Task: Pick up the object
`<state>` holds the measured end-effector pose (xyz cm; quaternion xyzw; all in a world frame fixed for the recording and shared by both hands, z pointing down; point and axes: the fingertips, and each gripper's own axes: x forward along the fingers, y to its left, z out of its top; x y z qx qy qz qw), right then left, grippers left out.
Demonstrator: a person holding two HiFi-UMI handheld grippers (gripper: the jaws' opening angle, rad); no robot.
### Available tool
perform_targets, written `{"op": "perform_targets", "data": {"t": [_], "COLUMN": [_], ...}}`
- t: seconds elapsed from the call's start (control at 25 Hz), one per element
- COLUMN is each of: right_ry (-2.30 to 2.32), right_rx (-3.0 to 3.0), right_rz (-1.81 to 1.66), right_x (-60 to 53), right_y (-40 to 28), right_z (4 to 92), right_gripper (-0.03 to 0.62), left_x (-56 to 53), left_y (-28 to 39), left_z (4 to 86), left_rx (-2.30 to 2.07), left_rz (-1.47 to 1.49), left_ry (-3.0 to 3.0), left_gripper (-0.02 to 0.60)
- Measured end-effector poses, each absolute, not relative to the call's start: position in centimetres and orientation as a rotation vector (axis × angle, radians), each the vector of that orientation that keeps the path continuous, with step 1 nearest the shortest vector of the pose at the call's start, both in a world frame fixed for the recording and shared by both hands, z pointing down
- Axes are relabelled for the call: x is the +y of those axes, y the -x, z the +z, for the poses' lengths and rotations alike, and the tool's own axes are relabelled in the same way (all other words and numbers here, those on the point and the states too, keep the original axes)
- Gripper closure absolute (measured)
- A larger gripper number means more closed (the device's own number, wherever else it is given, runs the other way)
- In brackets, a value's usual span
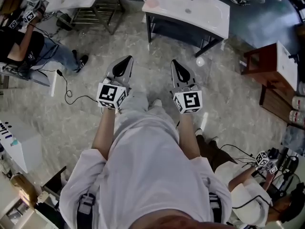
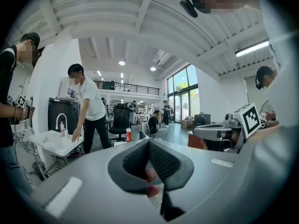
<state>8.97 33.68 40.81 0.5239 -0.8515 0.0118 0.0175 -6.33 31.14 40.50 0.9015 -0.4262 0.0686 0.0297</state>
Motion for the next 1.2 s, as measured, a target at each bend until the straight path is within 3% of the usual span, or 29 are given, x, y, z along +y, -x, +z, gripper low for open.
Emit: {"op": "perform_targets", "data": {"t": [0.6, 1.2], "right_ry": [-1.638, -1.614], "right_rx": [-2.591, -2.514], "right_rz": [0.008, 0.115], "right_x": [23.0, 1.0], "right_y": [-11.1, -5.7], "right_z": [42.1, 43.7], "right_gripper": [0.594, 0.594], "left_x": [16.6, -5.4], "left_y": [2.4, 6.6], "left_z": [41.7, 42.7], "left_rx": [-1.265, -1.197], "left_rz": [0.133, 0.159], "left_ry": [-2.827, -2.801], "left_gripper": [0.583, 0.583]}}
